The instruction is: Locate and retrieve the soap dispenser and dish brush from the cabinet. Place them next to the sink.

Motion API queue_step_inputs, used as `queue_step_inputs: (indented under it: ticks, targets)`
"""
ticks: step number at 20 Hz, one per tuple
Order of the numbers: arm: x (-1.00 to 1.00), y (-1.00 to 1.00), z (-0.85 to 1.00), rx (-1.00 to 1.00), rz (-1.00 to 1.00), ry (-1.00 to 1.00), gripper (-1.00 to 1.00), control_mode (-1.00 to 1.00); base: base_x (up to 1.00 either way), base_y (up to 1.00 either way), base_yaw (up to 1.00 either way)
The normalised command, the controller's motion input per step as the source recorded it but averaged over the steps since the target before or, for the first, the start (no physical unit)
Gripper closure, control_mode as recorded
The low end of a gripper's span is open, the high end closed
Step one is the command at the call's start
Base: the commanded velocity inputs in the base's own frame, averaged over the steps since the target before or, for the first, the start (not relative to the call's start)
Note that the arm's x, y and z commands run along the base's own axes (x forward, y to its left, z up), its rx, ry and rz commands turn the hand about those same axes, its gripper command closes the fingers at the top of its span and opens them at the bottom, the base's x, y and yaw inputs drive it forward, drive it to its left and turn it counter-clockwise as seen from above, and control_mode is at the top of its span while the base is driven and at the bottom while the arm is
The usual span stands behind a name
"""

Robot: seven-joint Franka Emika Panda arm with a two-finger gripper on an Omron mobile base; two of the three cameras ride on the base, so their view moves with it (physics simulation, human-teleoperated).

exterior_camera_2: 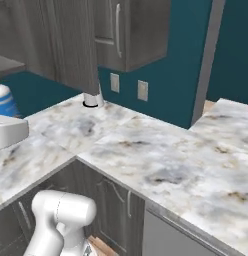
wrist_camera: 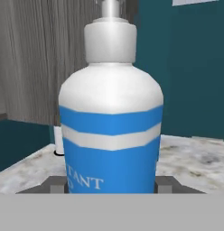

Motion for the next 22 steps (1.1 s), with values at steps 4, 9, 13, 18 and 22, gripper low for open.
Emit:
queue_step_inputs:
  ticks: [4,9,13,18,22]
  targets:
    - [0.00,0.00,0.00,0.00,0.00,0.00,1.00,1.00,0.00,-0.17,-0.45]
    - [0.00,0.00,0.00,0.00,0.00,0.00,1.00,1.00,0.00,-0.23,-0.44]
    - [0.00,0.00,0.00,0.00,0.00,0.00,1.00,1.00,0.00,-0.23,-0.44]
    - [0.00,0.00,0.00,0.00,0.00,0.00,1.00,1.00,-0.02,-0.23,-0.40]
    - [0.00,0.00,0.00,0.00,0.00,0.00,1.00,1.00,-0.07,-0.29,-0.34]
